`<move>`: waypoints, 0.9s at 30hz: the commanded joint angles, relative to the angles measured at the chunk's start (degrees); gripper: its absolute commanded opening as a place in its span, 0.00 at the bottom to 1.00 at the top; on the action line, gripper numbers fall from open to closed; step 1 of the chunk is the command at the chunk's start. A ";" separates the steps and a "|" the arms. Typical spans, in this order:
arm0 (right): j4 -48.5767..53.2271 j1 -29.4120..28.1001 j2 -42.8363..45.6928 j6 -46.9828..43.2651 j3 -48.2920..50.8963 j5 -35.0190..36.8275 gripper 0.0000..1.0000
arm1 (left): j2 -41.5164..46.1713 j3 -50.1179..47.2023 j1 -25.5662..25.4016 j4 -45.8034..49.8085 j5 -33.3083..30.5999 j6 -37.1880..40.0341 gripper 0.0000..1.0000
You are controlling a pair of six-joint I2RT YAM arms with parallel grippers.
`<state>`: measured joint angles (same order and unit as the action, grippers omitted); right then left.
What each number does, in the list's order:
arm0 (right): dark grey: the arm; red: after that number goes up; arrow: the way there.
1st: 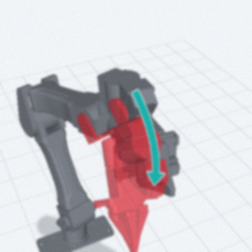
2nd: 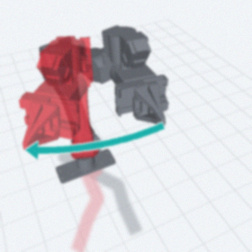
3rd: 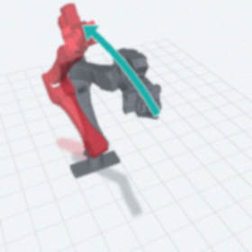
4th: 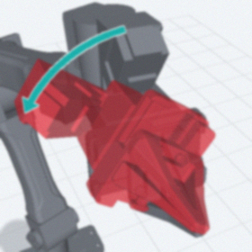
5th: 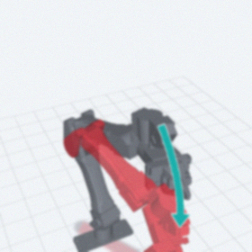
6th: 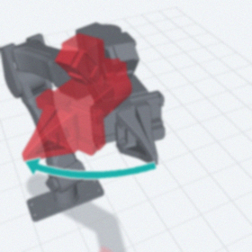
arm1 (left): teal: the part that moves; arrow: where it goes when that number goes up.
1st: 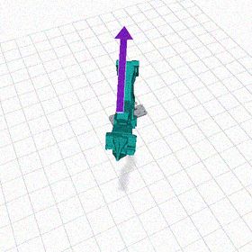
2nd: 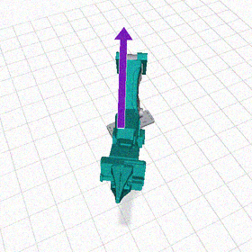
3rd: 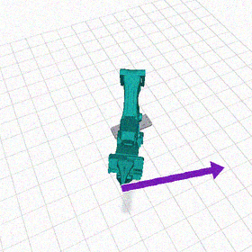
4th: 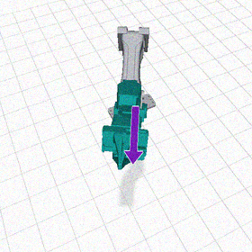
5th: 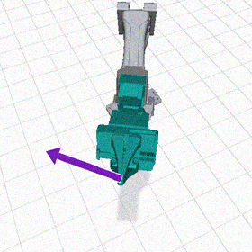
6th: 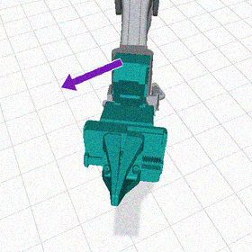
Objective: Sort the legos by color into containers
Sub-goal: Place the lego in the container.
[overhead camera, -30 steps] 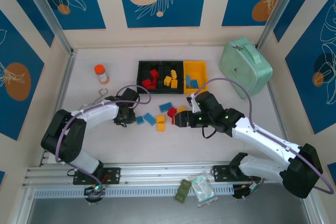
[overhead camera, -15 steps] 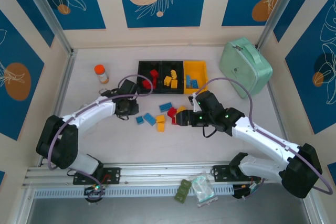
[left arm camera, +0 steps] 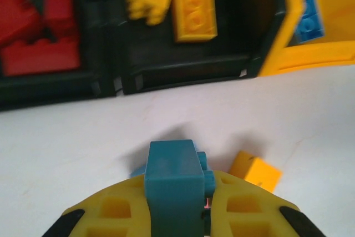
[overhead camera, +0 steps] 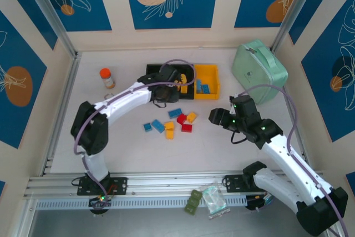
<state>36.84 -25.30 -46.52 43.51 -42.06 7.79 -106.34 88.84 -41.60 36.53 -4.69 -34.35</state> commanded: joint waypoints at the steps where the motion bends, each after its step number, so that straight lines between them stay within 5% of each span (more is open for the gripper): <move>1: 4.29 2.22 2.74 0.79 1.73 0.41 0.67 | -5.15 8.71 -1.89 3.36 1.72 1.98 0.09; 18: 6.81 6.68 7.81 0.70 3.76 -2.03 0.67 | -35.06 50.42 -3.93 9.17 7.91 4.13 0.12; 27: 7.03 8.83 8.55 0.18 4.36 -3.34 0.67 | -41.40 55.38 -3.78 2.77 10.38 2.29 0.23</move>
<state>43.03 -17.10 -38.76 43.77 -38.39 6.37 -146.06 141.51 -45.30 42.13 3.46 -31.55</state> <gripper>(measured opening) 0.667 0.215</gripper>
